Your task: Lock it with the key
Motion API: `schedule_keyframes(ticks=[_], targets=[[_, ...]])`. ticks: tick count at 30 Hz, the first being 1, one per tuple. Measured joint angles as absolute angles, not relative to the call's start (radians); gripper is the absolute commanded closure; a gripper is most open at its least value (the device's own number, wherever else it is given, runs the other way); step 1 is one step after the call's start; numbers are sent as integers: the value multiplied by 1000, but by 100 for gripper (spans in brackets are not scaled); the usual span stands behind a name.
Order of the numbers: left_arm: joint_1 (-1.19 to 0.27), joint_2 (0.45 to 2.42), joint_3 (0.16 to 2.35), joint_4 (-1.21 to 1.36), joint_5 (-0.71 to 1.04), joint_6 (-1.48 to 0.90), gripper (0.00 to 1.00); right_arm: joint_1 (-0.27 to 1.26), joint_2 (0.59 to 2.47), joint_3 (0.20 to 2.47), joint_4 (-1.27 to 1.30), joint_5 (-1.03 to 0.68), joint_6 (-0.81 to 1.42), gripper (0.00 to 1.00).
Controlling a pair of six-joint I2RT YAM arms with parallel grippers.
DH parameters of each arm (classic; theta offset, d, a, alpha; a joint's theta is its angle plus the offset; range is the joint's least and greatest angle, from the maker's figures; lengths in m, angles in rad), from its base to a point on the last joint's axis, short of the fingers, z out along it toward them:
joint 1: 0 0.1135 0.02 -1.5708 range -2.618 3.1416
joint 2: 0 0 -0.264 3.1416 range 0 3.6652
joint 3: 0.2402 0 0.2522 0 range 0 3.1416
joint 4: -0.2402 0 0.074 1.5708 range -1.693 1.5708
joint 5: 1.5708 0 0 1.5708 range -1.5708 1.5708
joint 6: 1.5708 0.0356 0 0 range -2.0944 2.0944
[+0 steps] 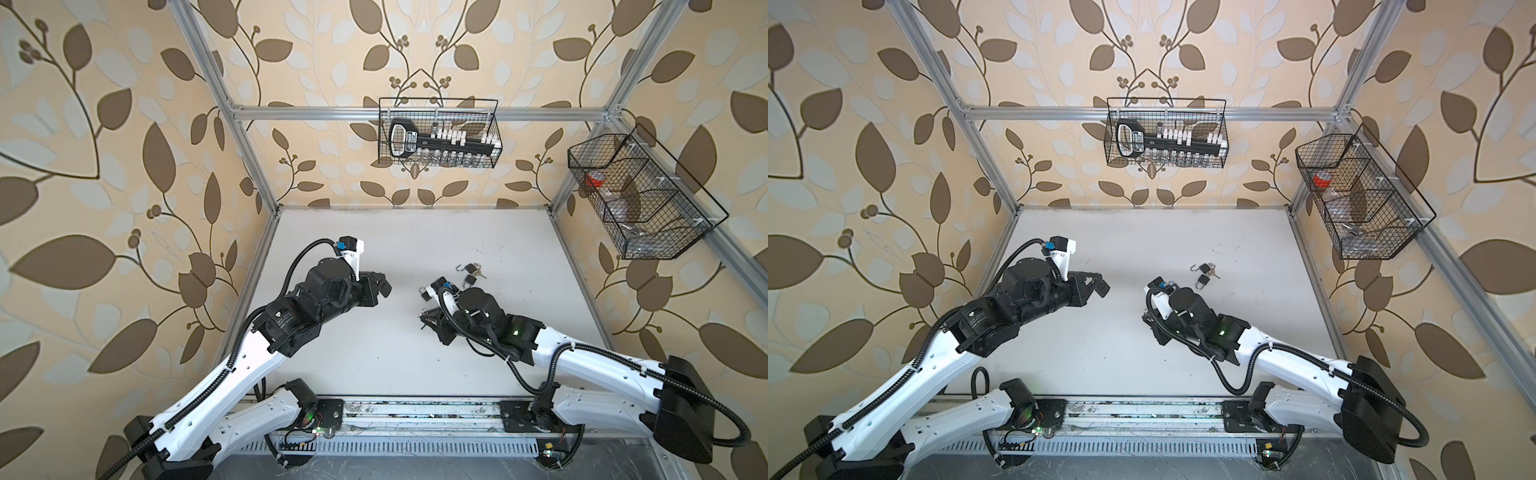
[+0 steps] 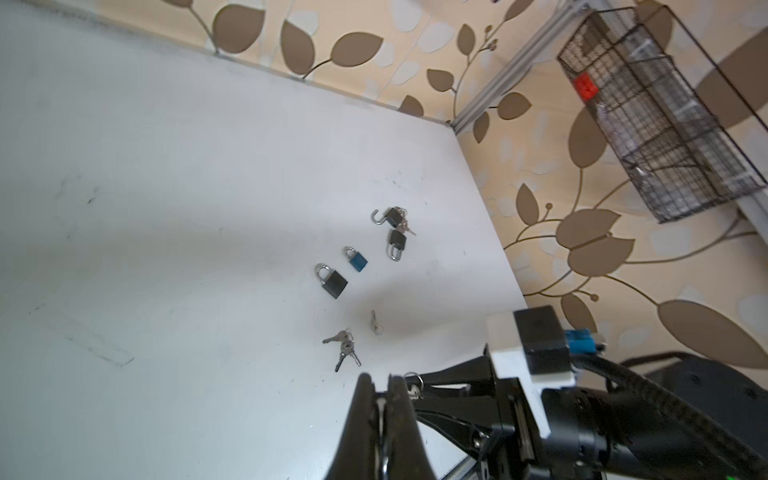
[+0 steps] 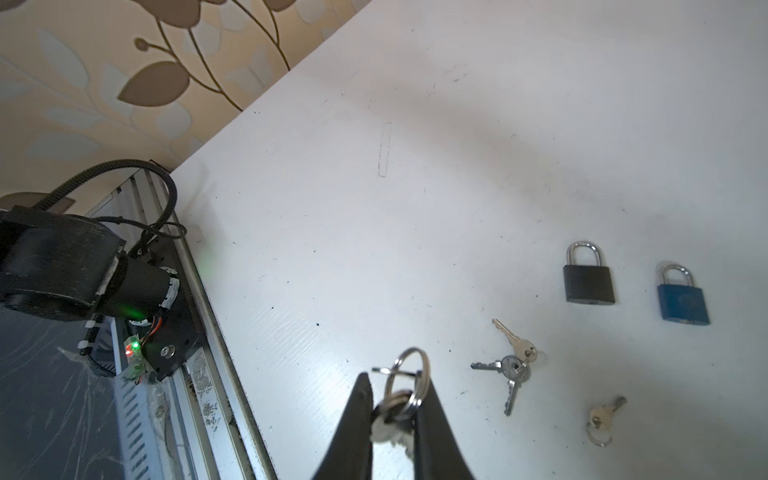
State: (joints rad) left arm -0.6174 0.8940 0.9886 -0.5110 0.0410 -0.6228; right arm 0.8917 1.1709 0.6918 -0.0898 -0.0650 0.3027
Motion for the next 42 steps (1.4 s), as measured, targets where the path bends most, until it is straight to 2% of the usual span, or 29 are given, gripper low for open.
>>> schedule_keyframes(ticks=[8, 13, 23, 35, 39, 42], targets=[[-376, 879, 827, -507, 189, -729, 100, 897, 1375, 770, -140, -129, 307, 100], [-311, 836, 804, -506, 233, -748, 100, 902, 1495, 855, -144, -157, 307, 100], [-299, 818, 802, -514, 259, -751, 100, 903, 1700, 963, -163, -169, 318, 100], [-299, 818, 799, -513, 280, -752, 100, 869, 1757, 965, -184, -164, 327, 100], [-299, 818, 798, -512, 287, -752, 100, 851, 1768, 971, -184, -164, 329, 97], [-299, 818, 798, -513, 289, -752, 100, 841, 1772, 977, -184, -164, 329, 89]])
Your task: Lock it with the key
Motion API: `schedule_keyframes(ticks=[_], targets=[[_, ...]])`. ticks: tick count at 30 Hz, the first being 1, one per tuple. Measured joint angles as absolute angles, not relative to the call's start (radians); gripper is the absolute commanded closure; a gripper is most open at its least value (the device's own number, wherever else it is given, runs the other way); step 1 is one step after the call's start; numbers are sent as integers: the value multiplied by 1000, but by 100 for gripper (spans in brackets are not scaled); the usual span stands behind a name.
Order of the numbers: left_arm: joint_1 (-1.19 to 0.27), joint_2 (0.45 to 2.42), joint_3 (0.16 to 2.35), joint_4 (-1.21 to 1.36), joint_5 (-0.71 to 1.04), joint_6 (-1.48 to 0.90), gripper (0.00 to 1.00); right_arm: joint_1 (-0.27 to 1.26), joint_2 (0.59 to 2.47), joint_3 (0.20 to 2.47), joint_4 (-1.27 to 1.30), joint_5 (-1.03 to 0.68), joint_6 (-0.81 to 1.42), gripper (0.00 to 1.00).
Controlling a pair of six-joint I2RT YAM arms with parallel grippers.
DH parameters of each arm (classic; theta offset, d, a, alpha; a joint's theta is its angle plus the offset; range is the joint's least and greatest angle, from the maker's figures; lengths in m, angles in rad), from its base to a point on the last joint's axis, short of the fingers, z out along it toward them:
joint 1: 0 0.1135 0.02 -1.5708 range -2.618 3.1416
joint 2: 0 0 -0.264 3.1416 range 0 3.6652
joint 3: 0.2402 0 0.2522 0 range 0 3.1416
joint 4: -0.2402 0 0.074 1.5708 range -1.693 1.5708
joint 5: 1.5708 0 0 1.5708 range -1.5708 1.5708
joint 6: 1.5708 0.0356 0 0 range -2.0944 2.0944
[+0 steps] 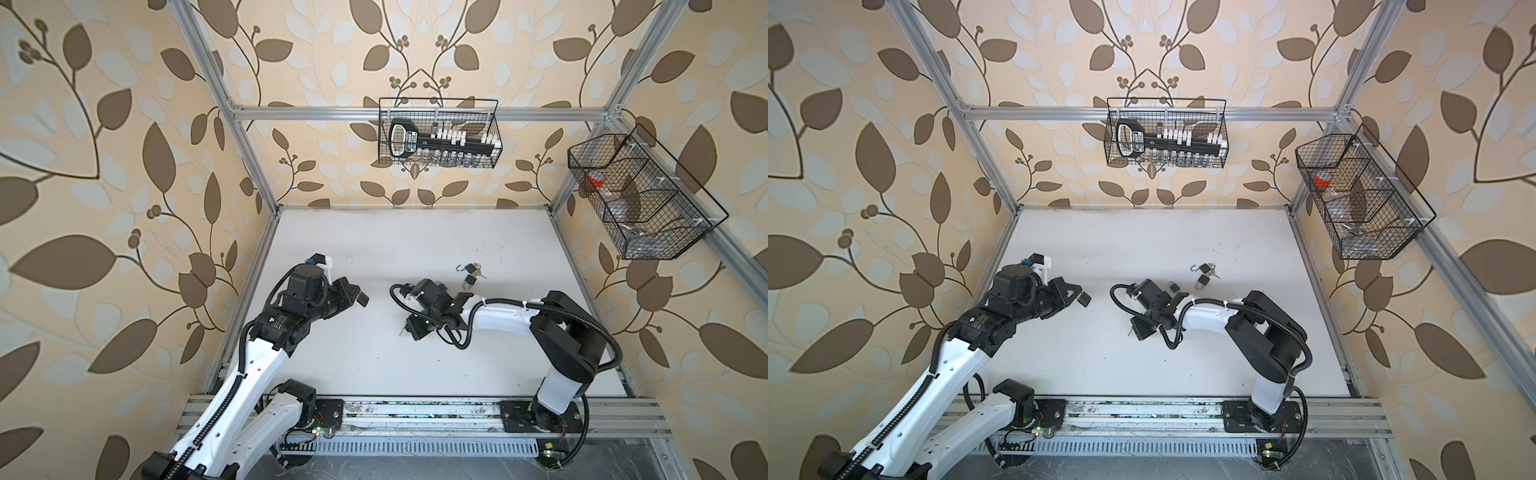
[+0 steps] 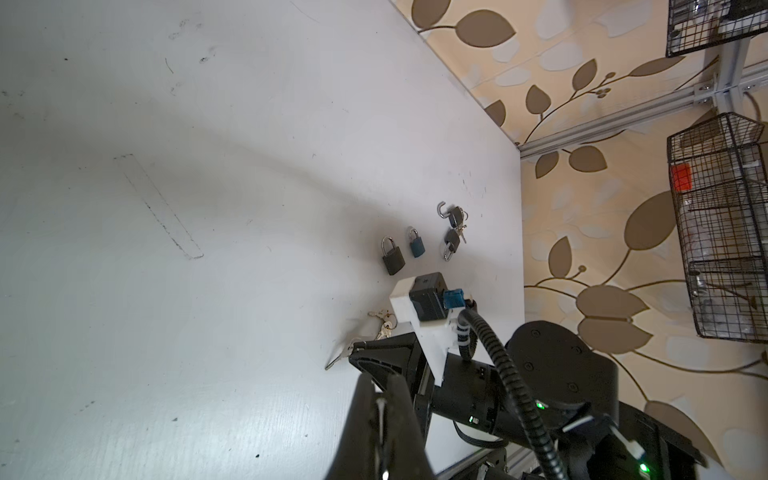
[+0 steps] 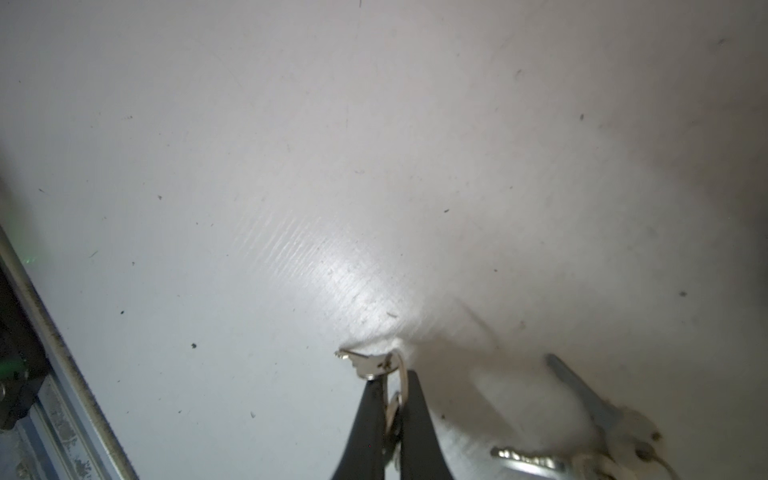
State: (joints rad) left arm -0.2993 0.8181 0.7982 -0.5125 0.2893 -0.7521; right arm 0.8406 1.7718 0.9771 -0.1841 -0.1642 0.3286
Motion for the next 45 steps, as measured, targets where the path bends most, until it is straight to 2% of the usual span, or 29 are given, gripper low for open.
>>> schedule_keyframes(ticks=[8, 19, 22, 30, 36, 41, 45], targets=[[-299, 821, 798, -512, 295, -752, 100, 835, 1785, 1003, -184, -165, 329, 75], [-299, 818, 798, -512, 307, -752, 100, 822, 1761, 1015, -205, -141, 324, 70], [-299, 813, 794, -498, 319, -750, 100, 824, 1664, 984, -194, -120, 307, 65], [-300, 809, 781, -380, 469, -735, 100, 868, 1205, 844, -92, -47, 236, 56], [-334, 814, 781, -238, 561, -736, 100, 974, 1089, 842, -77, 16, 188, 54], [-463, 814, 781, -174, 568, -719, 100, 1095, 1041, 842, -78, 106, 146, 48], [-543, 812, 781, -138, 567, -692, 100, 1146, 1006, 842, -75, 171, 117, 47]])
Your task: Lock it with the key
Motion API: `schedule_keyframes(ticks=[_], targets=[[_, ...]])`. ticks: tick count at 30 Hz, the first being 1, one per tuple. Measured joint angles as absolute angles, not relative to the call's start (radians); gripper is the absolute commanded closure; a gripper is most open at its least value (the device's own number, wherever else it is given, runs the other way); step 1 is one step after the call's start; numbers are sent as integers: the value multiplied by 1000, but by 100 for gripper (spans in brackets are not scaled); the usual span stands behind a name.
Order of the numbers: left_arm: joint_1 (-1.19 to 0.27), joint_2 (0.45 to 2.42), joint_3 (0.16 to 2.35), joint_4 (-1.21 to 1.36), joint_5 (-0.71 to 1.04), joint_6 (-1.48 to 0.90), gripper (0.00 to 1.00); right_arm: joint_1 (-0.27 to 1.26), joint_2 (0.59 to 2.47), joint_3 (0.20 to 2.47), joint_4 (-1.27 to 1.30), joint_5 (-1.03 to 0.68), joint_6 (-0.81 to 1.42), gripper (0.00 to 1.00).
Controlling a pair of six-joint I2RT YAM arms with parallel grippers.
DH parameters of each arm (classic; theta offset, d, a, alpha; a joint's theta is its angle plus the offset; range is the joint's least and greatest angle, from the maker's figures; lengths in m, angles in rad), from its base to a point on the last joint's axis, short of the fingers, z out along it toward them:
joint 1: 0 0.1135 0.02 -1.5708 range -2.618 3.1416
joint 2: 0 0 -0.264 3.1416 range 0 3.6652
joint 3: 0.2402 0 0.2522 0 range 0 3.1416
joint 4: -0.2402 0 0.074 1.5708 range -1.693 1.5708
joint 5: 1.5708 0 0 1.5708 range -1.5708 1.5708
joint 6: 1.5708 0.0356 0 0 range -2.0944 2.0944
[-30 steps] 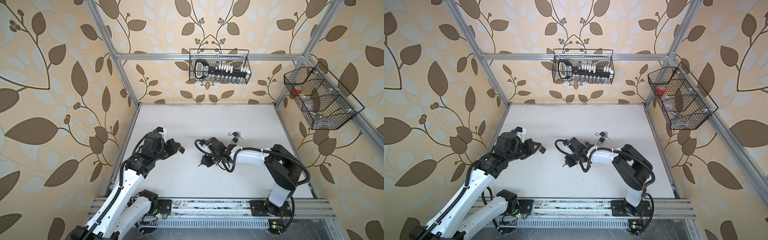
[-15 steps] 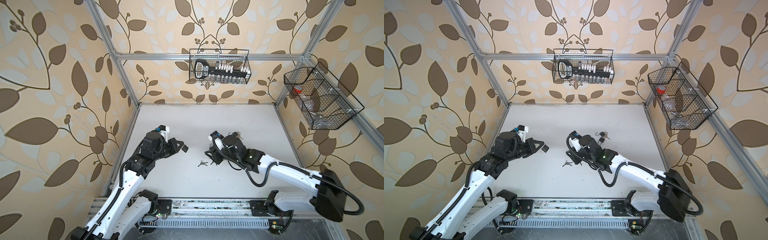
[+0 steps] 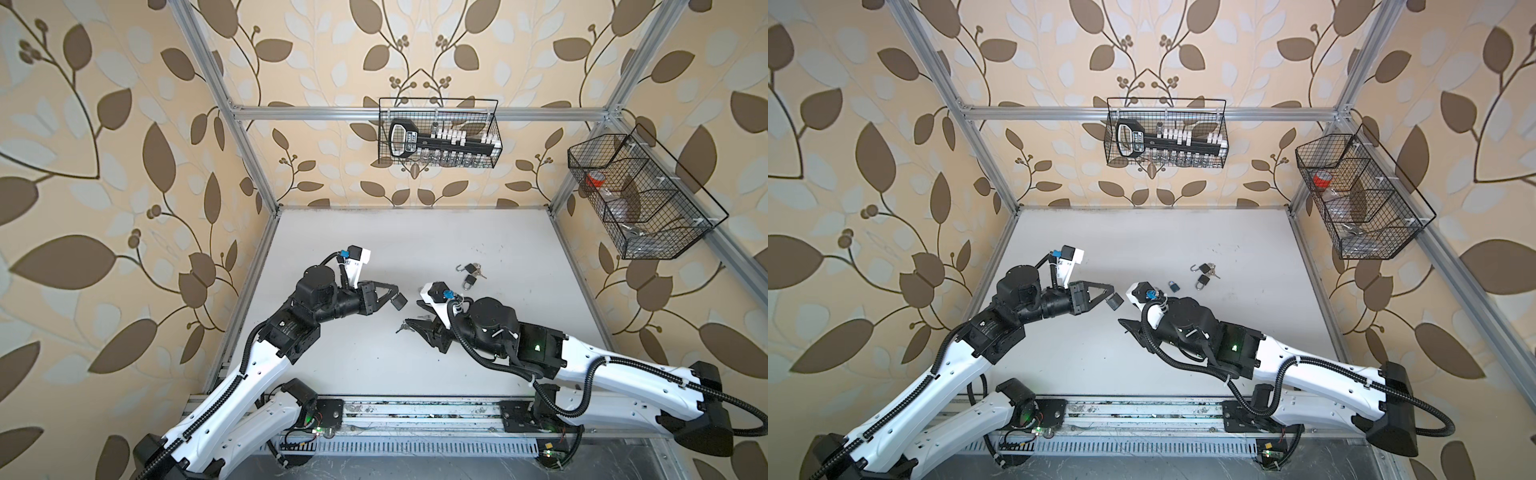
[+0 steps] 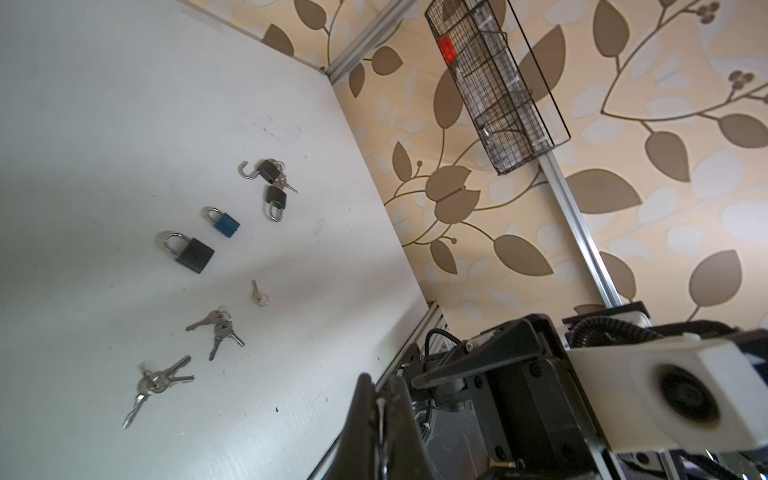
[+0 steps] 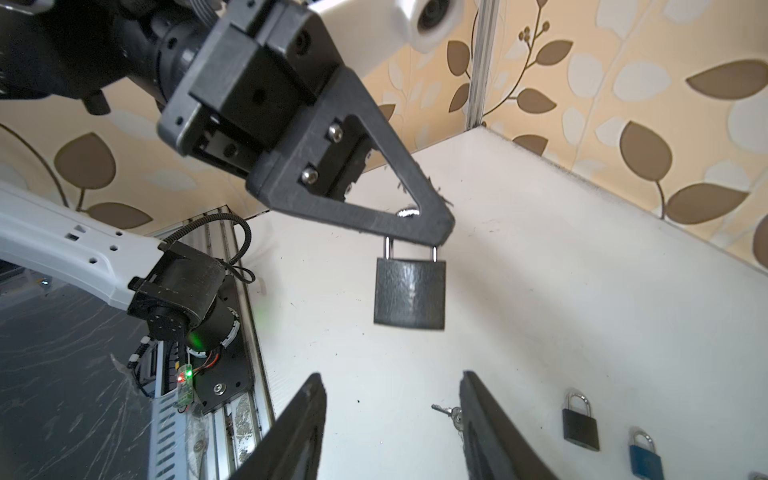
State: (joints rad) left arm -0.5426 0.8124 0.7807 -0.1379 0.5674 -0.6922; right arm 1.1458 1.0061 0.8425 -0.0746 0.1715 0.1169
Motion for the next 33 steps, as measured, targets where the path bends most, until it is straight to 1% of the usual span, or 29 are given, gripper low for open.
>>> schedule_keyframes(ticks=[2, 4, 13, 16, 20, 27, 29, 33], targets=[[-556, 812, 781, -116, 568, -682, 100, 1150, 995, 842, -67, 197, 109, 45], [-558, 812, 781, -94, 569, -677, 100, 1150, 990, 842, -57, 216, 105, 44], [-590, 812, 781, -40, 578, -658, 100, 1150, 1010, 850, -30, 256, 108, 46], [-595, 812, 781, -29, 584, -656, 100, 1150, 1022, 852, -20, 259, 112, 48], [-597, 812, 781, -20, 587, -653, 100, 1152, 1023, 853, -13, 271, 124, 52], [-603, 820, 781, -2, 573, -640, 100, 1159, 1036, 864, -23, 314, 156, 55], [-603, 825, 781, 5, 570, -634, 100, 1159, 1039, 869, -31, 325, 161, 54], [-604, 828, 781, 3, 569, -630, 100, 1158, 1039, 871, -39, 330, 146, 46]])
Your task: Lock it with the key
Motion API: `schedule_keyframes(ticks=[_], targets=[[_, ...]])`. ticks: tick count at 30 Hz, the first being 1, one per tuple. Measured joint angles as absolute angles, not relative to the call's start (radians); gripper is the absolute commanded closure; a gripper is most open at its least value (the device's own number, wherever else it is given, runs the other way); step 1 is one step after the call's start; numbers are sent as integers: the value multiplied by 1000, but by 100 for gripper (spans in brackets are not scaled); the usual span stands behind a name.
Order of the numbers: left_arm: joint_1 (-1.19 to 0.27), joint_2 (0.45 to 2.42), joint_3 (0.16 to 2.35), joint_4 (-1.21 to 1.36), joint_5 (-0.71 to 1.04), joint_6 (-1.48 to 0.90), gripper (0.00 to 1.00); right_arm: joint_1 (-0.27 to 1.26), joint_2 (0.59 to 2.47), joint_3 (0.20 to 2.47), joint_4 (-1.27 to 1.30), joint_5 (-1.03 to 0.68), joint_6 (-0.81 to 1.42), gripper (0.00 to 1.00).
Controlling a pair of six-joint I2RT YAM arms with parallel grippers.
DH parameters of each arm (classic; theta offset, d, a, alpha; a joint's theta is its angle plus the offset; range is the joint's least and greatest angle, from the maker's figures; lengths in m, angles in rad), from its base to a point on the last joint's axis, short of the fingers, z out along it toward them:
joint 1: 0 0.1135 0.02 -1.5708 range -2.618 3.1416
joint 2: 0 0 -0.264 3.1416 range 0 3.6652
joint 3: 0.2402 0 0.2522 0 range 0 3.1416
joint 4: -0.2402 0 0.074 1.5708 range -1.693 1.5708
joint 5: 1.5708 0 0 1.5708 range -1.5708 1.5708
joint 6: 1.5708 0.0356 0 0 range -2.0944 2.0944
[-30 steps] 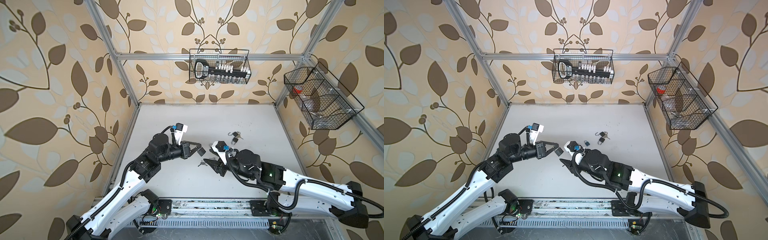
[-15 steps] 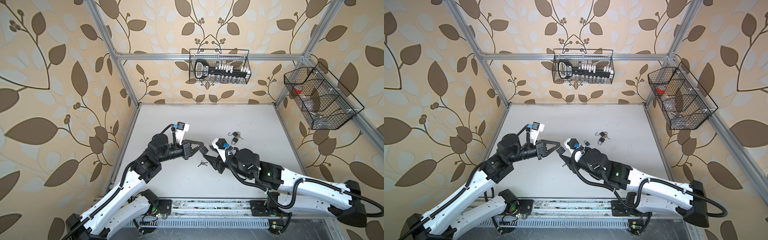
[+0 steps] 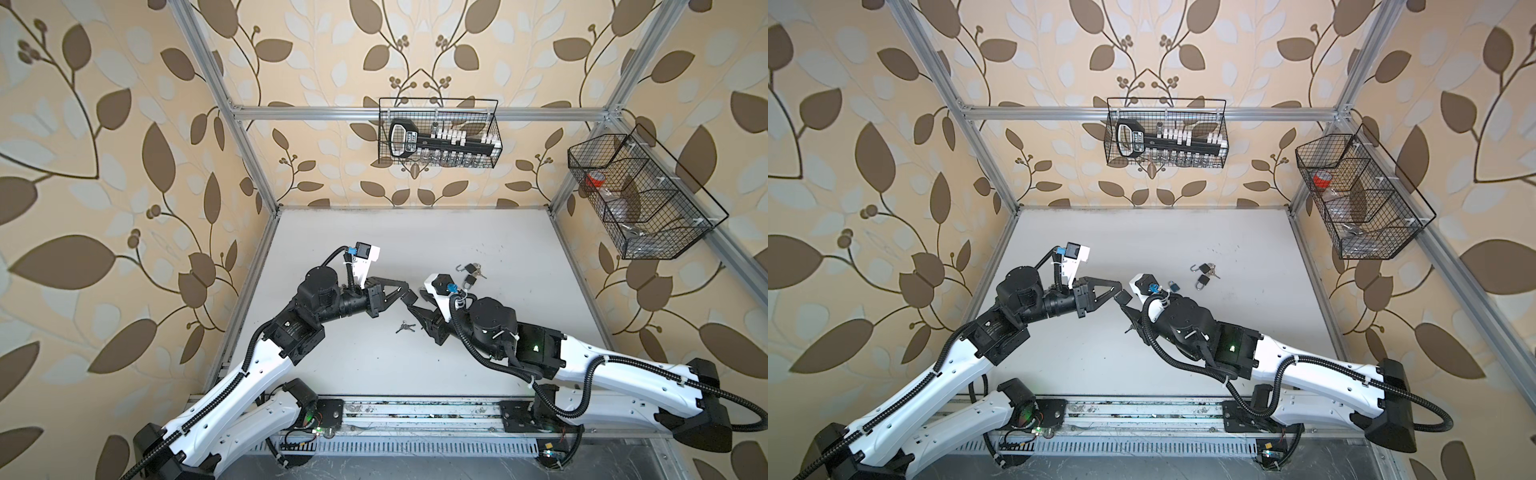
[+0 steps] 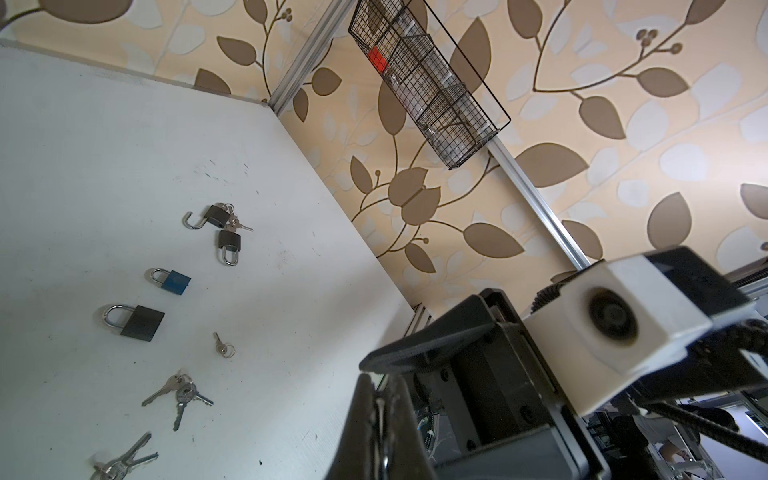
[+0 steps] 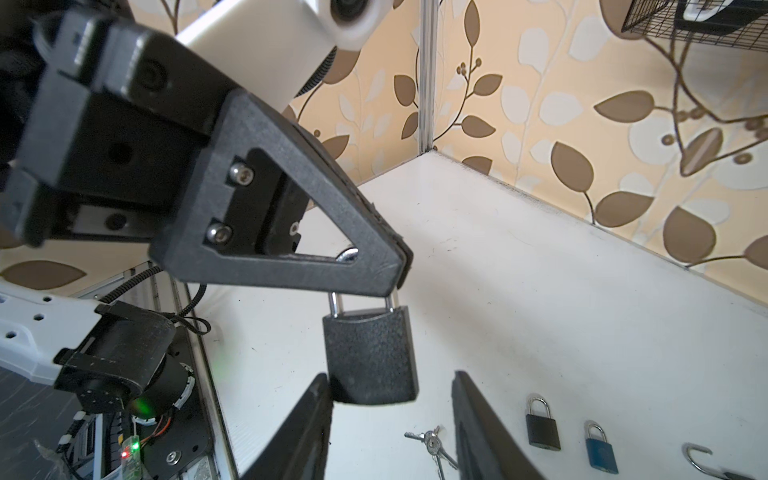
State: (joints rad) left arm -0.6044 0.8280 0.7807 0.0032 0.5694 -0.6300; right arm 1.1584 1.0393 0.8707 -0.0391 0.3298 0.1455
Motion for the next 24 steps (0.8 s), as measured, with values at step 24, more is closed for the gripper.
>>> schedule_keyframes(ticks=[24], targets=[[-623, 849, 781, -44, 559, -630, 100, 1161, 1127, 960, -88, 342, -28, 47]])
